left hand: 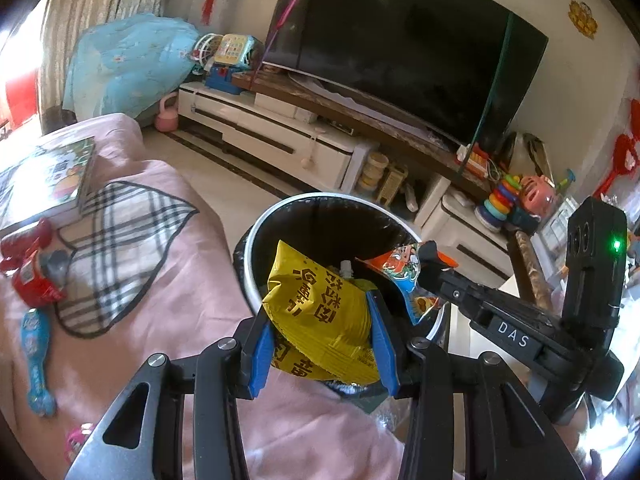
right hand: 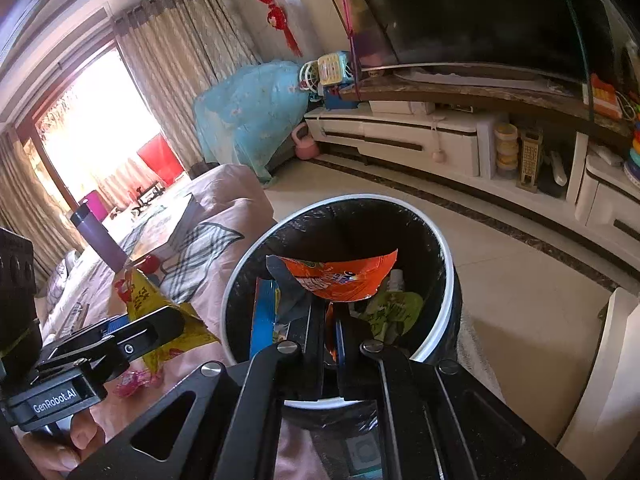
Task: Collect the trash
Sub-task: 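Carry both wrappers over the bin and open both tools, then move both open tools back to the bed, then grasp the white block with the left tool while the right tool grasps the red snack bag, then carry both items over the bin and open both tools, then move both open tools back to the candy on the bed, then grasp the blue candy pack with the left tool while the right tool grasps the pink candy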
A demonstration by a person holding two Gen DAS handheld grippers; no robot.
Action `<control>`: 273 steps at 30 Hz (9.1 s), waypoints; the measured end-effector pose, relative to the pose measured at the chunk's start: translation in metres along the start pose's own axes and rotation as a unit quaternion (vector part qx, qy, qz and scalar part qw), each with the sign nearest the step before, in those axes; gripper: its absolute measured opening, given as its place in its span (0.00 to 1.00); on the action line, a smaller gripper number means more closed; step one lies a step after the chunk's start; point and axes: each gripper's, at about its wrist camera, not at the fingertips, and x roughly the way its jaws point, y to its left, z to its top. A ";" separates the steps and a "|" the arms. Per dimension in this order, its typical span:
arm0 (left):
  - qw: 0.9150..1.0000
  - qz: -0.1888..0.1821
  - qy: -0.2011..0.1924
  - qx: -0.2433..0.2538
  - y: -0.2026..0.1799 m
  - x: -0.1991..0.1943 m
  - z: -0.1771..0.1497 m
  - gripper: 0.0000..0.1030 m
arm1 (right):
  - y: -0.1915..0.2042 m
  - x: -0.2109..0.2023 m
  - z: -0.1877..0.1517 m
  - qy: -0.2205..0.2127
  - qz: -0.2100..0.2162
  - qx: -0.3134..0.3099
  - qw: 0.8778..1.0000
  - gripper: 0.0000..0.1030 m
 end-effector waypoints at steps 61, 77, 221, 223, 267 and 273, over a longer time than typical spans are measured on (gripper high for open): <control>0.982 0.089 -0.026 -0.162 0.137 -0.179 -0.135 0.73 | 0.134 0.012 -0.088 0.060 0.091 -0.034 0.993 0.87; 0.978 0.089 -0.032 -0.187 0.202 -0.225 -0.148 0.74 | 0.212 0.023 -0.113 0.078 0.073 -0.073 0.992 0.87; 0.980 0.128 -0.015 -0.149 0.142 -0.153 -0.102 0.67 | 0.142 0.017 -0.096 0.084 0.140 -0.073 0.984 0.90; 0.980 0.132 -0.015 -0.149 0.147 -0.153 -0.099 0.67 | 0.149 0.021 -0.097 0.090 0.143 -0.081 0.982 0.90; 0.990 0.077 0.052 -0.106 0.161 -0.094 -0.093 0.25 | 0.138 0.084 -0.057 0.186 0.179 -0.091 0.962 0.14; 0.988 0.111 0.048 -0.101 0.156 -0.101 -0.094 0.37 | 0.144 0.089 -0.067 0.159 0.145 -0.099 0.971 0.18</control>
